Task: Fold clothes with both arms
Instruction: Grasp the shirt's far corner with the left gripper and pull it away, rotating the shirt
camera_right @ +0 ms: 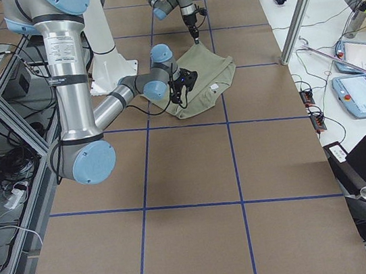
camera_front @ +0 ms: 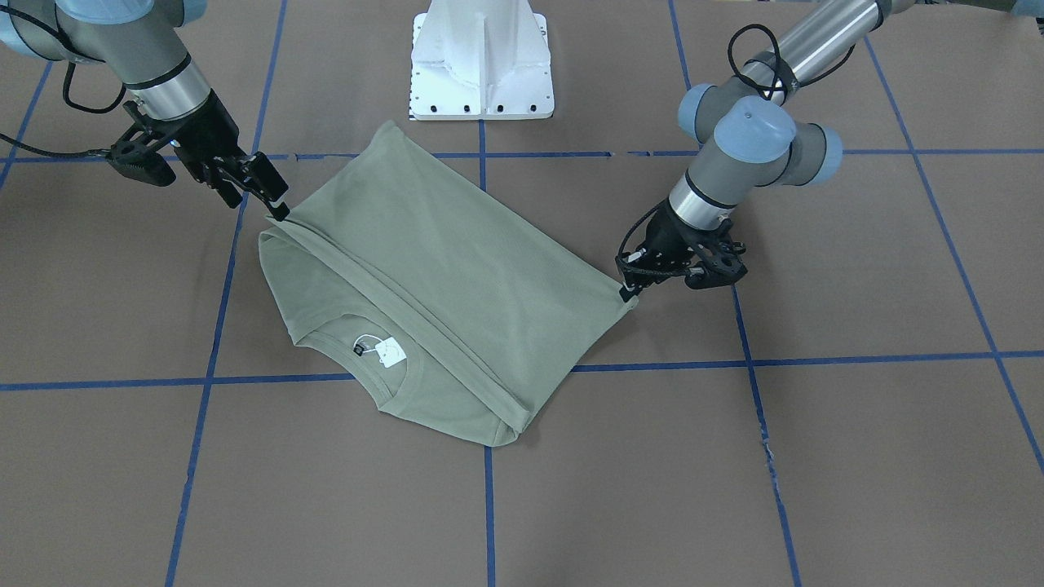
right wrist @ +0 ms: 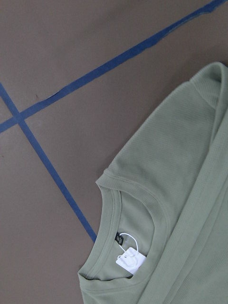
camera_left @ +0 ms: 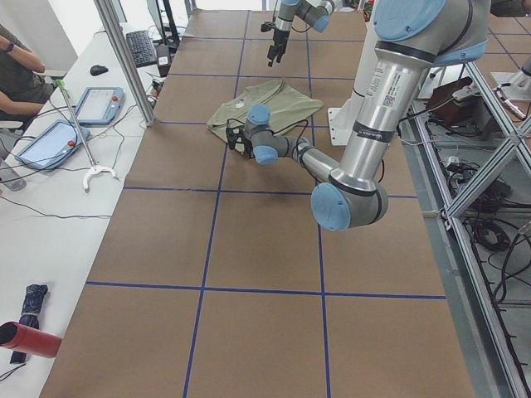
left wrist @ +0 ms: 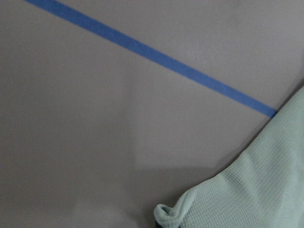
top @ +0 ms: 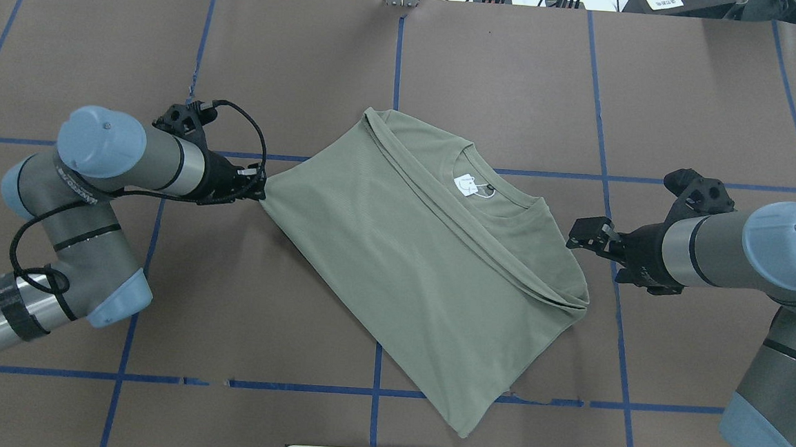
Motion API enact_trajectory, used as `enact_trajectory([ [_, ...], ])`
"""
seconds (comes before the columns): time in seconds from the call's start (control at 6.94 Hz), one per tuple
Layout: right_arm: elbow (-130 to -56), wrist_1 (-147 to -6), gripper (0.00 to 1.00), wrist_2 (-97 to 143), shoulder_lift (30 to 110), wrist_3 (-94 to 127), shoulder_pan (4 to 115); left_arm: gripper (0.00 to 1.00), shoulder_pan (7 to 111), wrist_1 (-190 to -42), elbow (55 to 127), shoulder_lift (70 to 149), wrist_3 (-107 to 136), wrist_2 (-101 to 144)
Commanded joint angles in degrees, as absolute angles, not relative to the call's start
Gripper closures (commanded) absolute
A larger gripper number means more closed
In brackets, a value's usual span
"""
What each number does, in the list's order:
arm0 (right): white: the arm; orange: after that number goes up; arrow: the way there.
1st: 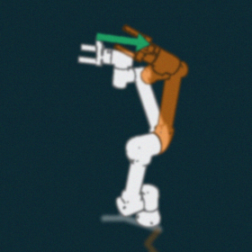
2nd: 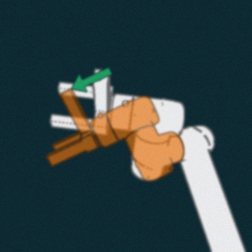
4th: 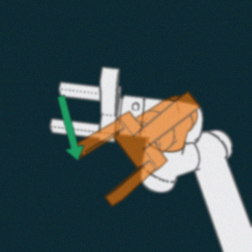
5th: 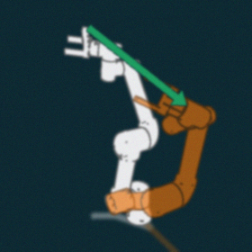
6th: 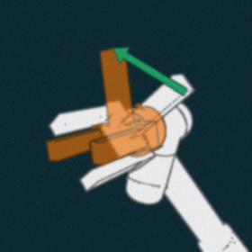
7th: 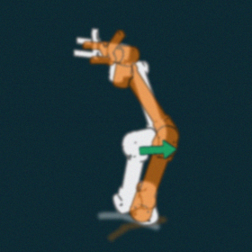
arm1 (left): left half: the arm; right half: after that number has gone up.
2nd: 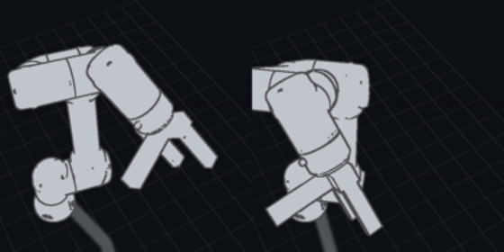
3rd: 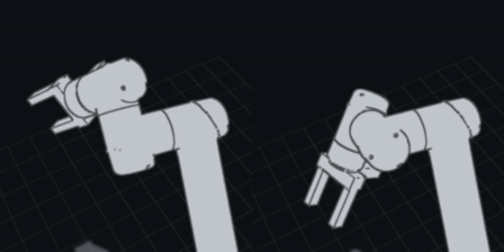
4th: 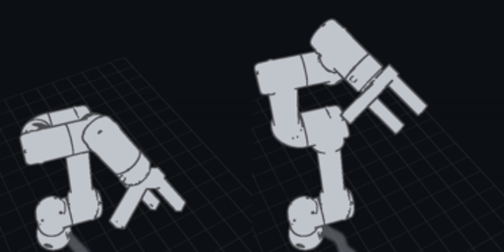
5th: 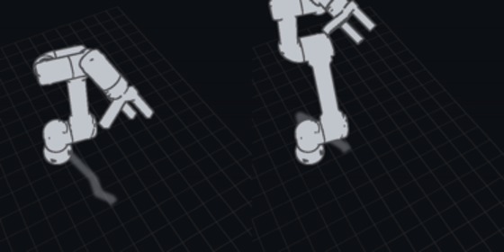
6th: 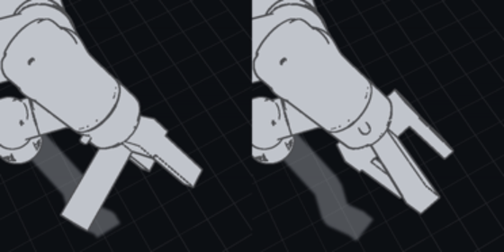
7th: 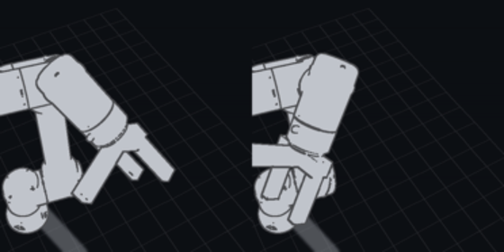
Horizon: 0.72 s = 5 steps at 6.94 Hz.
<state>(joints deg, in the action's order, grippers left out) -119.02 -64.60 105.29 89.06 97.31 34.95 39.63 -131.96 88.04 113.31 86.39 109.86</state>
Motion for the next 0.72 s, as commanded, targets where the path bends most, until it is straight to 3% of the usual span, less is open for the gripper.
enact_trajectory([
  [0.0,-119.2,-64.6,0.00,105.3,89.0,97.4,35.0,1.00,47.0,-132.2,74.8,124.4,81.7,110.0],
  [0.14,-119.1,-64.6,0.00,104.9,88.9,97.5,35.0,1.00,49.8,-132.7,66.0,131.8,81.8,109.9],
  [0.58,-116.6,-64.7,0.00,104.6,85.1,97.9,34.5,1.00,50.8,-142.2,47.5,142.5,83.2,104.2],
])
